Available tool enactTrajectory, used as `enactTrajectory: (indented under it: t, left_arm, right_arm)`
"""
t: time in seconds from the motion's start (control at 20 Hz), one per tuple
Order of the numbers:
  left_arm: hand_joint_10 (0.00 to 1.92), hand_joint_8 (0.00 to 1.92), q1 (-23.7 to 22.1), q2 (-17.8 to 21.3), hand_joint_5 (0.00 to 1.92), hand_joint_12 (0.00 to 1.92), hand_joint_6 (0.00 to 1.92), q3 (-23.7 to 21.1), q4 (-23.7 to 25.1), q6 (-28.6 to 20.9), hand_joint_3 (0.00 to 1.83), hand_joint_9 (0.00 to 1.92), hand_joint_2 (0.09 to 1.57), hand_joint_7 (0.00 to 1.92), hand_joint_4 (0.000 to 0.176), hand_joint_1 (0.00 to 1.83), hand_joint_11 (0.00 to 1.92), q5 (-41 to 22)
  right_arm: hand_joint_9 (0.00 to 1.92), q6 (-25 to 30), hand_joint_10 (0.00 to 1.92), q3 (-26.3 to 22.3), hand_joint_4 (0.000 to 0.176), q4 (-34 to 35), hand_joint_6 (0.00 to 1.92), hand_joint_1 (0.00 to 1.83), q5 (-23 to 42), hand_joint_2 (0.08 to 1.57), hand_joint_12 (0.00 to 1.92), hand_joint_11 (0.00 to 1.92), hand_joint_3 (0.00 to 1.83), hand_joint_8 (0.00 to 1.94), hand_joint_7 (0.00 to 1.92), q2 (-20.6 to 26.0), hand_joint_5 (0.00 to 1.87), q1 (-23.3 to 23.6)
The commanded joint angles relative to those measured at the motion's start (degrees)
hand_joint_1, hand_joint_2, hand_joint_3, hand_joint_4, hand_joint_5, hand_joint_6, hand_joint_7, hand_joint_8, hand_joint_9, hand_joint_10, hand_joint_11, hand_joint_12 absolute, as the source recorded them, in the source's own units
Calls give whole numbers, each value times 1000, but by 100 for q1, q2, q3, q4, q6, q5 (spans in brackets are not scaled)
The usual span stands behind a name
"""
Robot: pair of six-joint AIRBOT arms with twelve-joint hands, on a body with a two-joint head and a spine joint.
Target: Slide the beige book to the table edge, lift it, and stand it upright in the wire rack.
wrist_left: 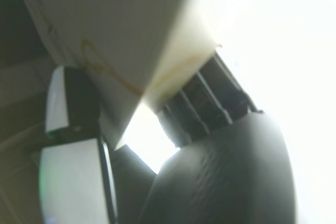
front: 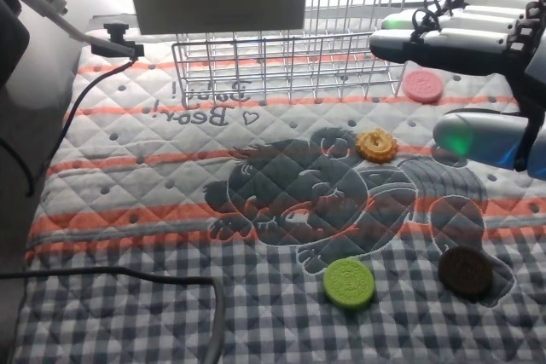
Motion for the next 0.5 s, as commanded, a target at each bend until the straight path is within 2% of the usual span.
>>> enactTrajectory:
  t: [0.0, 0.05, 0.1, 0.15, 0.3, 0.45]
  left_arm:
    - [1178, 626, -37, 33, 1034, 1151, 765, 21, -87, -123, 0, 1010, 1068, 1139, 0, 1398, 934, -835]
    - [1198, 640, -32, 31, 1032, 1138, 740, 22, -86, -123, 0, 1010, 1068, 1140, 0, 1395, 954, -875]
    - [1047, 625, -27, 31, 1046, 1465, 694, 20, -86, -123, 5, 1034, 1065, 1126, 0, 1478, 844, -913]
    - [1005, 636, -3, 27, 1073, 1532, 641, 22, -91, -123, 0, 1047, 1064, 1123, 0, 1496, 816, -957]
    - [990, 569, 47, -9, 1044, 1547, 709, 40, -142, -123, 0, 1057, 1064, 1143, 0, 1499, 804, -1022]
    - [999, 513, 55, -37, 1109, 1532, 620, 45, -143, -72, 0, 1045, 1056, 1172, 0, 1501, 814, -1065]
  right_arm:
    - [346, 26, 9, 14, 0, 181, 3, 0, 690, 1376, 508, 238, 0, 14, 341, 0, 344, 31]
    - [345, 30, 8, 13, 0, 176, 1, 0, 690, 1377, 506, 231, 0, 12, 340, -2, 340, 29]
    - [344, 32, 7, 13, 0, 171, 0, 0, 690, 1376, 500, 220, 0, 12, 344, -5, 336, 29]
    - [348, 37, 8, 14, 0, 165, 0, 0, 691, 1371, 498, 220, 0, 14, 351, -11, 336, 28]
    - [345, 60, 5, 14, 0, 146, 0, 0, 691, 1378, 493, 213, 0, 9, 350, -21, 332, 28]
    - [332, 62, 0, 22, 0, 133, 1, 0, 691, 1382, 485, 204, 0, 4, 344, -32, 334, 24]
